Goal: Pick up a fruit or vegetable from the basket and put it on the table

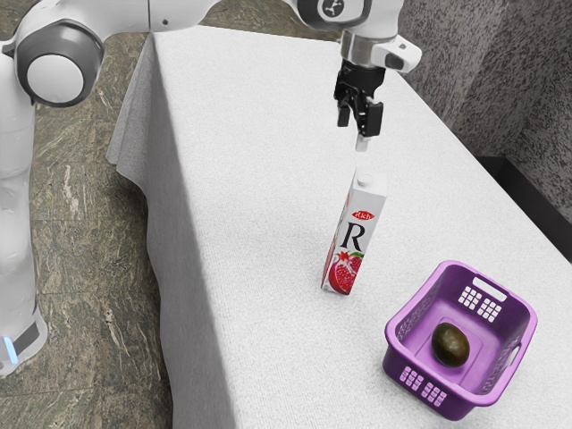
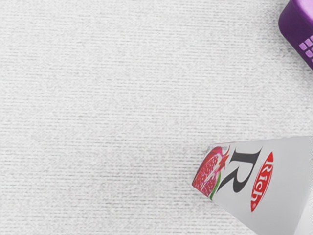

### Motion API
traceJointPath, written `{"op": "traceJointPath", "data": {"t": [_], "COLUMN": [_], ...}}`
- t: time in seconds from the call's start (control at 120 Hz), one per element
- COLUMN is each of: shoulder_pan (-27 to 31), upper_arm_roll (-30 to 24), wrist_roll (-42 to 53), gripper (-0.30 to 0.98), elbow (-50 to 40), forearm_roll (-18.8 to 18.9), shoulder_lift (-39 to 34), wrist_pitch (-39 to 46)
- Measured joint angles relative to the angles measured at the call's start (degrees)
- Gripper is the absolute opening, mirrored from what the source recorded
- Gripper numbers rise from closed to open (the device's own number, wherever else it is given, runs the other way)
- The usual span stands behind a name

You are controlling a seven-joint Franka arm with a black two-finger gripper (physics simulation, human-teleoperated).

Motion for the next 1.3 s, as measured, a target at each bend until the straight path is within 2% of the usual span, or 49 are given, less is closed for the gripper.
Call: {"op": "traceJointPath", "data": {"t": [0.317,0.375,0.492,0.542,0.675,0.933,1.092,1.2,1.3], "shoulder_pan": [1.6,-0.37,-10.98,-13.38,-13.48,-18.17,-21.79,-21.9,-21.79], "upper_arm_roll": [-1.0,-3.16,-4.74,-4.83,-5.3,-5.69,-5.55,-5.55,-6.5], "wrist_roll": [-0.84,-0.82,-0.77,-0.74,-0.38,0.31,1.57,2.76,5.01], "gripper": [0.69,0.69,0.68,0.68,0.69,0.69,0.69,0.69,0.69], "elbow": [0.86,2.9,4.1,4.2,4.28,4.36,12.45,20.16,22.45], "forearm_roll": [-1.33,0.08,3.18,4.37,8.21,15.9,21.47,22.87,23.35], "shoulder_lift": [-0.12,-0.02,1.61,3.07,5.64,7.43,16.31,23.79,27.44], "wrist_pitch": [0.13,0.31,2.17,3.4,6.41,11.54,14.23,14.64,14.64]}}
